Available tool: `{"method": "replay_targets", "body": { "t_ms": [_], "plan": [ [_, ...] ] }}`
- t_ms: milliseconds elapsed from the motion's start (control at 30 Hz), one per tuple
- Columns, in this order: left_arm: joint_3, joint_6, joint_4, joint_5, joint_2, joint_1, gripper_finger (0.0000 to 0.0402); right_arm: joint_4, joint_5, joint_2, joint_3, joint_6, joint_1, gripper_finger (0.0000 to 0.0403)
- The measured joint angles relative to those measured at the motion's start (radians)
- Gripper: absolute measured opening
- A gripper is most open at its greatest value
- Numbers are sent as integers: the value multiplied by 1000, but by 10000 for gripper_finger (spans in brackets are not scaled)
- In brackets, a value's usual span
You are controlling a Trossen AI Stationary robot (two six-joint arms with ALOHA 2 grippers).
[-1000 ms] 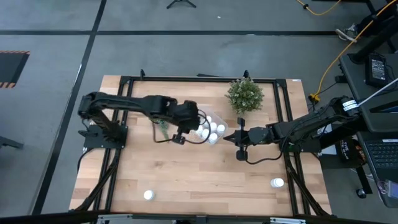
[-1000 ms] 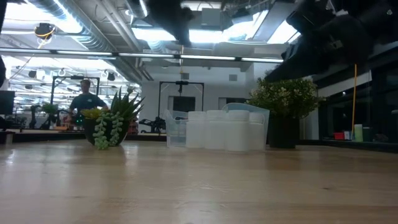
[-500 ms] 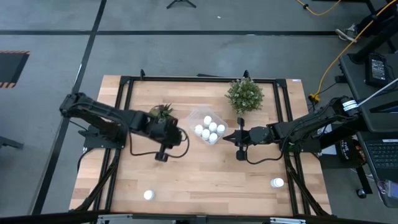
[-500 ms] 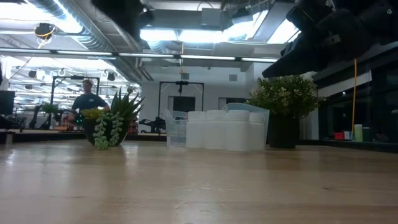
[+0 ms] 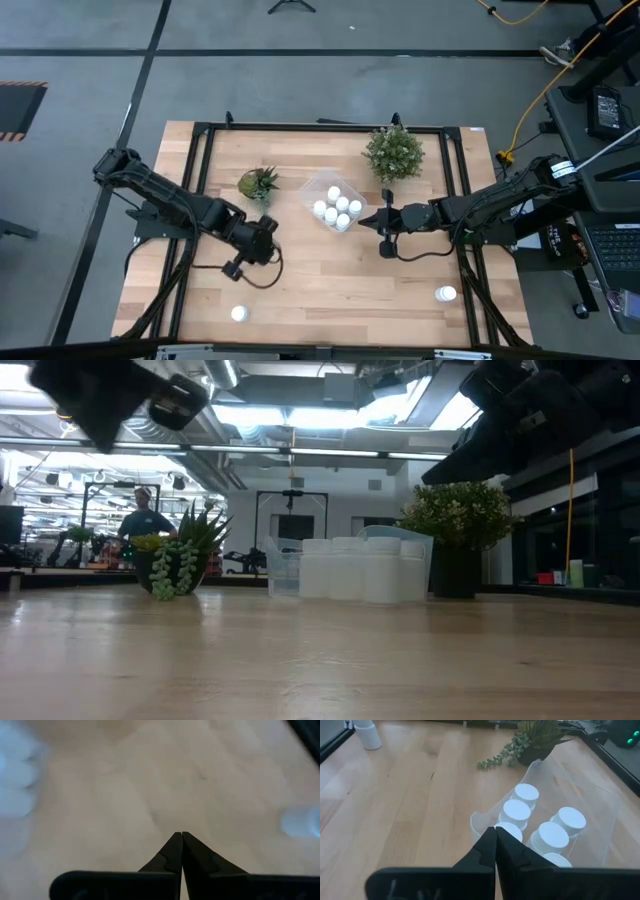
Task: Pick and place pill bottles into a basket
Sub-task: Put the left pill bottle into the transparent bin
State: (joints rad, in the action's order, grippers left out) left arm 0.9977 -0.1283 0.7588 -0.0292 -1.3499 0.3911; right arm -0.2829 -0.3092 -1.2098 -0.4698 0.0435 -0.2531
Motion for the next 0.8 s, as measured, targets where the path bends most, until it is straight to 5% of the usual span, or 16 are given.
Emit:
{"method": "replay_targets", "body": {
  "t_ms": [300,667,800],
  "plan": [
    [-26,21,-138,-140,-1,93,2,-2,0,0,0,-27,0,4],
    [-26,36,-211,-106,-1,151,8,-13,0,0,0,4,0,4],
    [-26,114,-228,-3,-1,151,23,-14,0,1,0,31,0,4]
  ]
}}
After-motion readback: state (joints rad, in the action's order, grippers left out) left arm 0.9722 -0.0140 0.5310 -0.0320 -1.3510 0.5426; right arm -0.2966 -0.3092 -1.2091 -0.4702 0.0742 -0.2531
